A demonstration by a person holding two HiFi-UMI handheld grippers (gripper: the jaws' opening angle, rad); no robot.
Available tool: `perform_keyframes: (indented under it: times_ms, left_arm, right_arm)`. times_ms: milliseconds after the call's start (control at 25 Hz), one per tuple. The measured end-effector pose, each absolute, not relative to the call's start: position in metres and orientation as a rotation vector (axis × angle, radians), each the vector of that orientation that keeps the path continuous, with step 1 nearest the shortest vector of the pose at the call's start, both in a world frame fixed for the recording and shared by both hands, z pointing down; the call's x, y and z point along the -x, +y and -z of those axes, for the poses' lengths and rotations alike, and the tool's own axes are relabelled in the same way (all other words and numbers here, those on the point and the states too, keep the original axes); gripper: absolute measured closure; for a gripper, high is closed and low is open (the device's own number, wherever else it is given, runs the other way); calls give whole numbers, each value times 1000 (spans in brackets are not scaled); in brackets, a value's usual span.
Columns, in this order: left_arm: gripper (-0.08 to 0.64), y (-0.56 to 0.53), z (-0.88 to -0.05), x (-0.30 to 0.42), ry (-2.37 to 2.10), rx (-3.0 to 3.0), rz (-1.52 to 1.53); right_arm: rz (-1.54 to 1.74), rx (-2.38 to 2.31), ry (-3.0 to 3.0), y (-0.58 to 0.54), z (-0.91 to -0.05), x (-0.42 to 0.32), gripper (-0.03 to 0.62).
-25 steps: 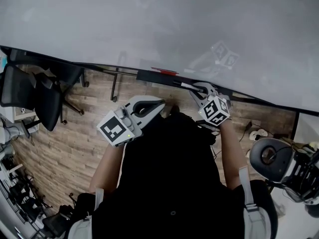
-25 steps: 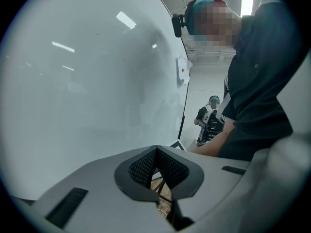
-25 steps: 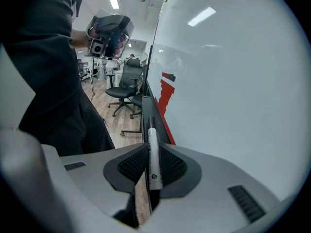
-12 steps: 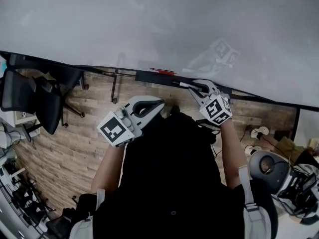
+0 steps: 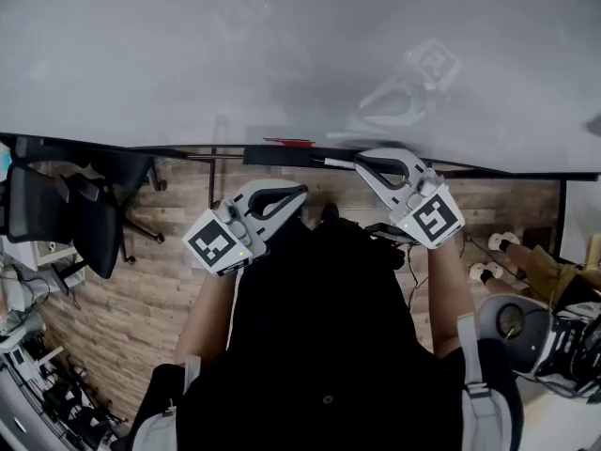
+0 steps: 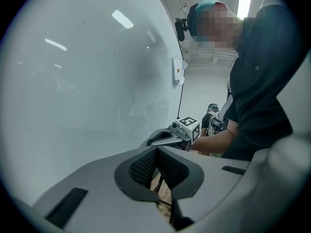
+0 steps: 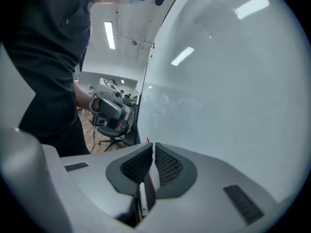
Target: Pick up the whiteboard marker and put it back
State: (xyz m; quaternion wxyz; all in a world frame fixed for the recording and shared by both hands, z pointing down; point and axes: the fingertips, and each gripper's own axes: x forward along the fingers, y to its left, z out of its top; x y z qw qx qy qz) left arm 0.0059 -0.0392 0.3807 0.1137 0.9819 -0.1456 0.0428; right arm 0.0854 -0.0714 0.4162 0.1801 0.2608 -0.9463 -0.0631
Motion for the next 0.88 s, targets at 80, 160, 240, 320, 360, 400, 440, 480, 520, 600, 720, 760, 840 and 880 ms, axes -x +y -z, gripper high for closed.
perform_keyframes:
  times_ms: [80,160,240,320,360,400,440,480,520,600,720,760,840,880]
  left_arm:
    - [548,-41,-376,-14,-388,-2894,-125]
    - [549,-44,-368,-24,-352,-2907,-110]
    - [549,-47,-360,-32,-321,-2923,-98]
    - [548,-50,-352,-41,-287,-2940,-88]
    - [548,-51,-348,-46,-264,-2948,-84]
    - [549,-52,-345,-52,-239,-2954,-82]
    - [549,-53,-342,-57,-213,-2959,-79]
    - [549,-53,-339,-62,-191,-2962,-74]
    - [548,-54,-336,-66,-174,-2964,-69]
    - [549,-55,-334,-73,-148,-2965,-59]
    - [549,-52,-335,-82,-110,-2948,-43]
    - [548,-50,-337,-85,-98,-2939,-42]
    - [548,-47,-342,-87,-78,-2926,-53]
    - [549,-44,-345,-87,-70,-2923,-60]
  right_arm:
    - [179,-771,-2727,-67,-396,-89,566]
    - [158,-822,-2817,-62,-374,-92,569]
    - [119,-865,-2889,-58,-357,-99,571]
    - [75,-896,-2932,-51,-349,-107,572]
    - [60,-911,-2948,-47,-347,-111,572]
    - [47,-928,-2962,-42,-346,-115,574]
    - [28,-947,-2977,-37,-345,-120,574]
    - [1,-965,-2993,-33,-345,-124,574]
    - [-33,-980,-3009,-28,-345,-128,574]
    - [-95,-1006,-3028,-22,-347,-134,574]
    - [-110,-1030,-2994,-14,-355,-143,574]
    - [-99,-1039,-2968,-13,-358,-146,574]
    - [-90,-1057,-2935,-13,-362,-149,574]
    - [-94,-1063,-2931,-12,-363,-151,574]
